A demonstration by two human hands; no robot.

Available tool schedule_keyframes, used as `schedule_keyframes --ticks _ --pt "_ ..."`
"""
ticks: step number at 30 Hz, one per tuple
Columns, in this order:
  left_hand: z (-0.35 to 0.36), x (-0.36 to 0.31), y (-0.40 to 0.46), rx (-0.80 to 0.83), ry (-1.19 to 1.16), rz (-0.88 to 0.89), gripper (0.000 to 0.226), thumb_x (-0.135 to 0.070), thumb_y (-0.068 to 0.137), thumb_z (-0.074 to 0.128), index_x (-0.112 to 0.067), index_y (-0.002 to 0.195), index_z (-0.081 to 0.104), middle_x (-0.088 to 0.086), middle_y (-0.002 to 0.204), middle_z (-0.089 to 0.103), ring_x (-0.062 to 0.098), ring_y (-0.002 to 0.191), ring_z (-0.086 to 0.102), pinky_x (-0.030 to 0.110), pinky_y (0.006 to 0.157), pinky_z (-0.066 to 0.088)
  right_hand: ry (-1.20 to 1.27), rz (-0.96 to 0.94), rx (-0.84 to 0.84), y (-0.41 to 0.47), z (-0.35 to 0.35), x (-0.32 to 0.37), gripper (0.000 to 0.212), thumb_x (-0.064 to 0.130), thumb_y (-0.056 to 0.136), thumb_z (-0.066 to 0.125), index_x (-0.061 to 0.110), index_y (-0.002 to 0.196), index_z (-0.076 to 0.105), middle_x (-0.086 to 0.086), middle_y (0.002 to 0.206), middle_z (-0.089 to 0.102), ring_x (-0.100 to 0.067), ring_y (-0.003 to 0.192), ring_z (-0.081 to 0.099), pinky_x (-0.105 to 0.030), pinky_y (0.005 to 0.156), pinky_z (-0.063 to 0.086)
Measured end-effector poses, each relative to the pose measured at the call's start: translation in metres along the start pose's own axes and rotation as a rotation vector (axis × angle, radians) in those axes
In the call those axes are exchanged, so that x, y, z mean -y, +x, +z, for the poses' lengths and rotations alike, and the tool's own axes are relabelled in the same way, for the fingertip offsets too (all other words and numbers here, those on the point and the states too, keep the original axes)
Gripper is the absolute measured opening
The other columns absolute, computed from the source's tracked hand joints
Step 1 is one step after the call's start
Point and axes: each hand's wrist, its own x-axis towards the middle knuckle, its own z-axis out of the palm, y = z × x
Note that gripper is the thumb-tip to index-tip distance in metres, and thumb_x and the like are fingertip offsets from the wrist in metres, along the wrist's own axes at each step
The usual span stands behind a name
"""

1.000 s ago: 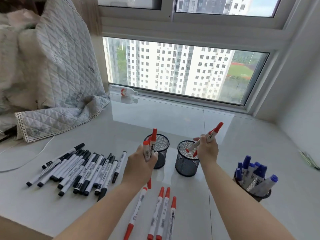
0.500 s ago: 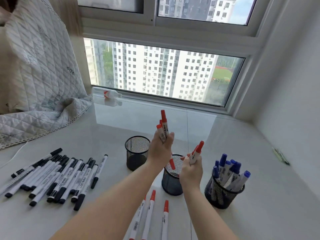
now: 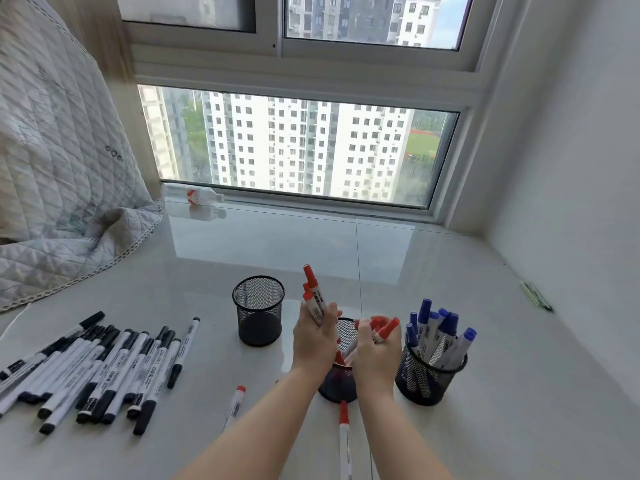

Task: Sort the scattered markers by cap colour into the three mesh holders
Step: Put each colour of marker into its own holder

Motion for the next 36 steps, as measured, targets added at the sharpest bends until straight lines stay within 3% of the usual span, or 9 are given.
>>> schedule_keyframes --ticks 4,8,13,17,21,24,30,33,36 --pt "0.0 0.001 0.001 -0.029 0.013 0.014 0.009 -0.026 0.089 0.056 -0.022 0.084 0.049 0.008 0.082 0.065 0.018 0.06 0.056 0.032 0.059 0.052 -0.043 -0.04 0.0 0.002 -0.002 0.002 0.025 0.007 0.089 0.054 0.029 0.078 0.047 0.008 0.073 0.056 0.014 0.061 0.056 -0.001 0.052 0.039" --pt "0.001 0.002 0.002 -0.03 0.073 0.026 0.01 -0.015 0.084 0.059 -0.019 0.086 0.049 0.011 0.08 0.061 0.026 0.069 0.056 0.04 0.066 0.049 -0.148 -0.066 0.116 0.006 -0.007 0.005 0.02 0.009 0.091 0.051 0.025 0.08 0.05 0.009 0.073 0.057 0.012 0.064 0.056 -0.003 0.054 0.039" --pt "-0.007 0.001 0.002 0.031 0.17 -0.006 0.018 -0.016 0.079 0.063 -0.027 0.08 0.048 -0.007 0.072 0.055 0.014 0.069 0.053 0.026 0.064 0.042 -0.279 -0.132 0.243 -0.002 -0.026 0.009 0.011 0.023 0.091 0.051 0.026 0.102 0.051 0.006 0.099 0.057 -0.009 0.095 0.054 -0.024 0.082 0.044" --pt "-0.019 0.0 -0.005 0.094 0.208 -0.019 0.031 -0.027 0.077 0.068 -0.026 0.101 0.049 -0.013 0.086 0.059 0.003 0.081 0.057 0.022 0.071 0.04 -0.442 -0.294 0.132 -0.025 -0.05 0.003 0.018 0.018 0.087 0.056 0.018 0.105 0.053 0.006 0.095 0.049 -0.011 0.093 0.048 -0.023 0.08 0.038" --pt "-0.035 -0.002 -0.017 0.152 0.134 -0.015 0.041 -0.031 0.084 0.063 -0.021 0.119 0.045 -0.007 0.111 0.055 0.008 0.105 0.051 0.028 0.093 0.039 -0.689 -0.149 0.13 -0.047 -0.069 -0.017 0.018 0.022 0.087 0.055 0.014 0.102 0.05 0.001 0.093 0.051 -0.02 0.093 0.05 -0.027 0.072 0.036" --pt "-0.057 -0.004 -0.029 0.071 0.101 -0.016 0.028 -0.03 0.09 0.054 -0.022 0.116 0.047 -0.003 0.116 0.055 0.01 0.106 0.051 0.027 0.09 0.037 -0.904 0.003 0.19 -0.061 -0.077 -0.029 0.026 0.032 0.089 0.049 0.012 0.106 0.046 -0.004 0.11 0.053 -0.023 0.105 0.049 -0.032 0.082 0.039" --pt "-0.114 0.016 -0.046 -0.142 0.478 -0.007 0.019 -0.022 0.091 0.048 -0.014 0.107 0.055 0.007 0.11 0.058 0.019 0.099 0.051 0.03 0.085 0.037 -1.28 -0.018 0.317 -0.086 -0.076 -0.033 0.032 0.038 0.09 0.039 0.015 0.111 0.048 -0.002 0.119 0.054 -0.023 0.113 0.048 -0.033 0.086 0.039" --pt "-0.135 0.031 -0.052 -0.08 0.738 -0.11 0.031 -0.022 0.087 0.054 -0.011 0.116 0.051 0.01 0.117 0.053 0.027 0.111 0.046 0.036 0.095 0.036 -1.306 -0.036 0.364 -0.093 -0.066 -0.033 0.034 0.036 0.093 0.035 0.015 0.114 0.049 -0.003 0.121 0.055 -0.024 0.114 0.048 -0.034 0.087 0.039" --pt "-0.143 0.04 -0.059 -0.021 0.878 -0.158 0.047 -0.036 0.085 0.057 -0.012 0.124 0.046 0.013 0.126 0.046 0.028 0.119 0.04 0.036 0.1 0.033 -1.258 -0.02 0.436 -0.099 -0.054 -0.029 0.034 0.033 0.094 0.034 0.012 0.114 0.051 -0.006 0.12 0.058 -0.027 0.111 0.054 -0.033 0.086 0.042"
